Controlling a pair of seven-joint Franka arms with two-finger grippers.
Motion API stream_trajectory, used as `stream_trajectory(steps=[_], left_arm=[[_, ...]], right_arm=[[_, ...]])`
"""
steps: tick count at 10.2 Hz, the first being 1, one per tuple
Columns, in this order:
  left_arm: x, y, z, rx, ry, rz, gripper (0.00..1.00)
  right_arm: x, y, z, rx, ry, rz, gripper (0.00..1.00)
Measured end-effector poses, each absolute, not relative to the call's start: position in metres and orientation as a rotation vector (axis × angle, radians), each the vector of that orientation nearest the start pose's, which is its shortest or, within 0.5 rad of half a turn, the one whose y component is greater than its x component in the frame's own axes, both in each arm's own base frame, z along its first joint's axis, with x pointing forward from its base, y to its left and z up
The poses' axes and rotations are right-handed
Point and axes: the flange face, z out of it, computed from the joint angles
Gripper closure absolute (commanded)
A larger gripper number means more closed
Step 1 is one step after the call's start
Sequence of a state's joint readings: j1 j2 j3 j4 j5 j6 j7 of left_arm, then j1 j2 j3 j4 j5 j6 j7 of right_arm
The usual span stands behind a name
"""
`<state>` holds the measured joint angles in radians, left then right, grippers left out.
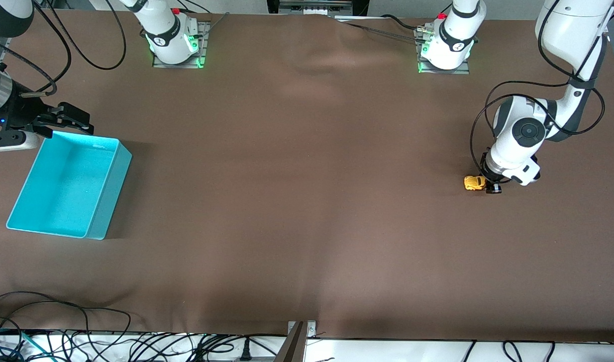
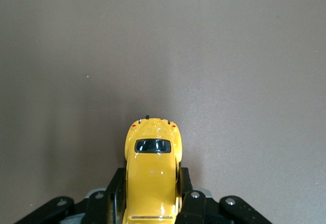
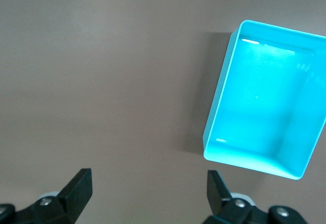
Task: Wind up and store yellow beetle car
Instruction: 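Open the left gripper and lift it off the car, then retract the left gripper while the right gripper moves toward the car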
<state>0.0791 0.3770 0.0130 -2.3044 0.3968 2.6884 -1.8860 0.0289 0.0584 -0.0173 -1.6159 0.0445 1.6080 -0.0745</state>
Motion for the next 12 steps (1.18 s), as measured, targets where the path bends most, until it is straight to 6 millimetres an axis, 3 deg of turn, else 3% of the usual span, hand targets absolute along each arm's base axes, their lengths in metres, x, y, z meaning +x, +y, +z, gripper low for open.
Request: stream_trajectory(steps=[3, 8, 10, 12], left_arm=[[0.526, 0.036, 0.158, 2.258, 2.333, 0.210, 0.10], [0.529, 0.036, 0.158, 2.258, 2.331, 0.214, 0.12], [0.535, 0.036, 0.163, 2.249, 2.320, 0.233, 0.12], [0.556, 0.034, 0.187, 2.257, 2.319, 0.268, 0.12]], right_arm=[[0.572, 0.011, 0.574, -3.092, -0.128, 0.100, 0.00], [0.572, 0.012, 0.574, -3.092, -0.128, 0.100, 0.00], [0.572, 0.012, 0.574, -3.092, -0.131, 0.100, 0.00], [0.572, 0.015, 0.574, -3.092, -0.138, 0.098, 0.00]])
